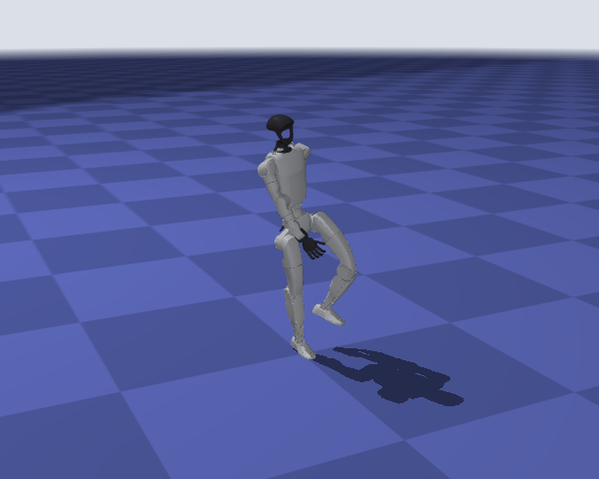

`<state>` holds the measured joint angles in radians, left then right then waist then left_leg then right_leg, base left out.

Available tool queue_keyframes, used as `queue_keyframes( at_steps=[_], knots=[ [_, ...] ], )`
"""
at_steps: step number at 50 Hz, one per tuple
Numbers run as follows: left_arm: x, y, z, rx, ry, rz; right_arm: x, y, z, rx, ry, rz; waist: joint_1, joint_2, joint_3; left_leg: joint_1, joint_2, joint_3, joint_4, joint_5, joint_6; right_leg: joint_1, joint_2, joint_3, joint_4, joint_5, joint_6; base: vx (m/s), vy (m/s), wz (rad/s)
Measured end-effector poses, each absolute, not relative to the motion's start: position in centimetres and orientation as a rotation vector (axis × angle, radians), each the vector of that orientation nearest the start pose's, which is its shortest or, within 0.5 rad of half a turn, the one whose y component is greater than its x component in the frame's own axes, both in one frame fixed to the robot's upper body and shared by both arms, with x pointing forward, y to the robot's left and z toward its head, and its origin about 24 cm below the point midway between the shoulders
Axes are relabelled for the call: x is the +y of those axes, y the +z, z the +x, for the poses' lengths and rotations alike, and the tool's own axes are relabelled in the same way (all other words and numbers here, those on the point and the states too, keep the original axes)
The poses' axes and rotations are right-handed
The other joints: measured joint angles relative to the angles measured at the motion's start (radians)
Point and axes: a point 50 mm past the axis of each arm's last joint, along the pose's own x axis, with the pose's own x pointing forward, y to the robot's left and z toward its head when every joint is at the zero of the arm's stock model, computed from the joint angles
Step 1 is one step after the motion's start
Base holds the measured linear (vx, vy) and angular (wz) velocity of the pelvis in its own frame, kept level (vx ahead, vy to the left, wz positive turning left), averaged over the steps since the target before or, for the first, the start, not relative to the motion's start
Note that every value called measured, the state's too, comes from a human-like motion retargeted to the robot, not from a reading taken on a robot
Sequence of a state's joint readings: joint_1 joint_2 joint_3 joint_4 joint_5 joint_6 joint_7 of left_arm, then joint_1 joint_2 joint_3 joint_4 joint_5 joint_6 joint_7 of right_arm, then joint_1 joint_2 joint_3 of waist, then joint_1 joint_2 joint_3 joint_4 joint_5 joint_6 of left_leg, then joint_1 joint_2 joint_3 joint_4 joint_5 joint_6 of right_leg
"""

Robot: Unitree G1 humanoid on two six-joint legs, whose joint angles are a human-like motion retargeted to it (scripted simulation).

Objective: In place motions

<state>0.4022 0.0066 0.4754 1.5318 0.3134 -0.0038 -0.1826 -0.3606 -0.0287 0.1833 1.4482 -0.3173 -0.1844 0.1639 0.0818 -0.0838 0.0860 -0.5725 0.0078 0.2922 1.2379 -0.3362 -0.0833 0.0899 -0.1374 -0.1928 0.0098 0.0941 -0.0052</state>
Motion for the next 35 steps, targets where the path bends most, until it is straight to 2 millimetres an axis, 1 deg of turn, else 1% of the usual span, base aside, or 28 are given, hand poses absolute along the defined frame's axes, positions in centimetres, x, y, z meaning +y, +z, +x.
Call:
queue_keyframes(
  at_steps=[3,5,8,9,10,12,14,15,17,20,22,24,27,35],
  knots=[
    [15.0,-15.9,-13.7,1.854,0.165,-0.331,-13.9,-14.8,16.9,0.998,0.544,-0.451,-0.027,0.012,-0.014,0.129,-0.051,-0.027,-0.226,0.006,-0.004,0.013,0.007,-0.025,-0.006,-0.007,0.006,0.11,0.05,0.44],
    [15.5,-16.2,-12.9,1.83,0.18,-0.322,-14.8,-15.5,15.3,1.054,0.552,-0.491,-0.047,0.017,-0.02,0.228,-0.082,-0.051,-0.405,0.018,0.009,0.021,0.013,-0.039,-0.007,-0.013,0.008,0.08,0.05,0.37],
    [16.3,-16.5,-11.6,1.781,0.218,-0.307,-16.4,-16.4,12.2,1.168,0.559,-0.538,-0.065,0.032,-0.03,0.39,-0.13,-0.124,-0.723,0.057,0.015,0.029,0.037,-0.048,-0.006,-0.024,0.008,0.12,0.06,0.15],
    [16.6,-16.7,-11.2,1.765,0.23,-0.303,-16.9,-16.7,11.1,1.209,0.559,-0.547,-0.071,0.037,-0.035,0.443,-0.14,-0.138,-0.819,0.017,0.015,0.03,0.046,-0.05,-0.005,-0.028,0.008,0.13,0.05,0.05],
    [16.8,-16.8,-10.8,1.749,0.241,-0.298,-17.4,-16.9,10.0,1.249,0.558,-0.554,-0.078,0.042,-0.039,0.496,-0.149,-0.146,-0.907,-0.051,0.016,0.03,0.054,-0.052,-0.003,-0.032,0.009,0.13,0.06,0.16],
    [17.1,-16.9,-10.0,1.722,0.258,-0.294,-18.3,-17.2,7.9,1.324,0.548,-0.563,-0.106,0.06,-0.049,0.572,-0.118,-0.066,-1.047,-0.093,0.052,0.036,0.077,-0.062,-0.005,-0.038,0.012,0.16,0.07,0.36],
    [17.3,-17.0,-9.5,1.706,0.266,-0.297,-19.1,-17.4,6.0,1.39,0.534,-0.569,-0.15,0.076,-0.067,0.601,-0.105,-0.068,-1.141,-0.052,0.061,0.036,0.09,-0.083,-0.009,-0.041,0.018,0.14,0.07,0.65],
    [17.3,-17.1,-9.1,1.697,0.265,-0.301,-19.4,-17.4,5.3,1.415,0.524,-0.573,-0.174,0.08,-0.074,0.603,-0.103,-0.096,-1.17,-0.027,0.055,0.034,0.091,-0.098,-0.012,-0.043,0.021,0.04,0.07,0.79],
    [17.7,-17.3,-8.0,1.664,0.256,-0.287,-20.0,-17.5,4.3,1.443,0.496,-0.566,-0.206,0.076,-0.088,0.593,-0.095,-0.059,-1.197,-0.006,0.056,0.015,0.083,-0.12,-0.012,-0.044,0.028,-0.06,0.03,0.62],
    [18.7,-17.5,-6.2,1.609,0.225,-0.229,-20.5,-17.4,3.8,1.444,0.462,-0.544,-0.194,0.062,-0.065,0.587,-0.115,-0.083,-1.195,-0.008,0.077,0.014,0.07,-0.125,-0.011,-0.038,0.034,-0.01,0.0,0.07],
    [19.2,-17.6,-5.6,1.596,0.197,-0.194,-20.7,-17.4,3.8,1.447,0.448,-0.541,-0.175,0.053,-0.054,0.586,-0.123,-0.091,-1.184,-0.015,0.085,0.017,0.063,-0.119,-0.011,-0.033,0.038,0.08,0.07,-0.36],
    [19.4,-17.6,-5.4,1.606,0.18,-0.171,-20.8,-17.4,4.1,1.446,0.442,-0.548,-0.156,0.048,-0.046,0.589,-0.125,-0.075,-1.178,-0.022,0.091,0.016,0.059,-0.102,-0.009,-0.028,0.039,0.02,0.11,-0.54],
    [19.5,-17.5,-5.7,1.634,0.166,-0.159,-20.4,-17.4,5.1,1.414,0.452,-0.547,-0.153,0.046,-0.044,0.598,-0.127,-0.059,-1.181,-0.029,0.099,0.013,0.057,-0.088,-0.006,-0.022,0.041,0.01,0.13,-0.4],
    [19.6,-17.2,-7.2,1.693,0.162,-0.161,-17.8,-17.2,8.4,1.269,0.494,-0.455,-0.172,0.038,-0.055,0.612,-0.132,-0.047,-1.202,-0.034,0.119,0.007,0.058,-0.07,-0.003,-0.014,0.052,0.08,0.07,-0.14]
  ],
)
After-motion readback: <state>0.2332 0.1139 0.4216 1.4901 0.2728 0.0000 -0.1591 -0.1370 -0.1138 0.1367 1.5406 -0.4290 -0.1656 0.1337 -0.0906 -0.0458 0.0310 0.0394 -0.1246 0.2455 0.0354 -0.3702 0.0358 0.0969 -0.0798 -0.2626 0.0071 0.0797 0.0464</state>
